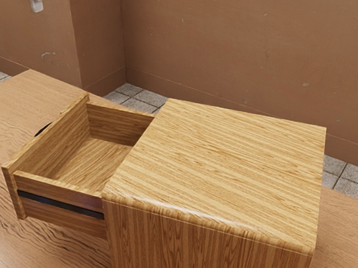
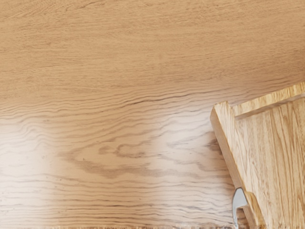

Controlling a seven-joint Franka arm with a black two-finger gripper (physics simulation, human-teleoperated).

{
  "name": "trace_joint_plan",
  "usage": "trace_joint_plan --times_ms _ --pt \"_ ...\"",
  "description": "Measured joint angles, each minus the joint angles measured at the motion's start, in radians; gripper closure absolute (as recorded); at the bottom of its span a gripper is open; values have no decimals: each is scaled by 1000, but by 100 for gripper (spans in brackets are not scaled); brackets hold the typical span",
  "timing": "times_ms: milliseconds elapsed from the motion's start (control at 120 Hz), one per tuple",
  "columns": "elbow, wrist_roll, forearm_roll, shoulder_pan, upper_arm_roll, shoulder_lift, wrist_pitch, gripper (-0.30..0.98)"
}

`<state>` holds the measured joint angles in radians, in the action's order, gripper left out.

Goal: Push the drawer handle with one arm to close the drawer

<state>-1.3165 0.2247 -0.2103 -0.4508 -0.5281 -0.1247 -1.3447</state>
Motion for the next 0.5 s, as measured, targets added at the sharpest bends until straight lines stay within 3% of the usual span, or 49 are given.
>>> trace_joint_plan --times_ms 150,333,500 --pt "-16 39 1 -7 36 6 21 0" --pt "-149 51 6 -5 59 -53 32 1" --pt "-275 59 -26 2 81 -121 38 36"
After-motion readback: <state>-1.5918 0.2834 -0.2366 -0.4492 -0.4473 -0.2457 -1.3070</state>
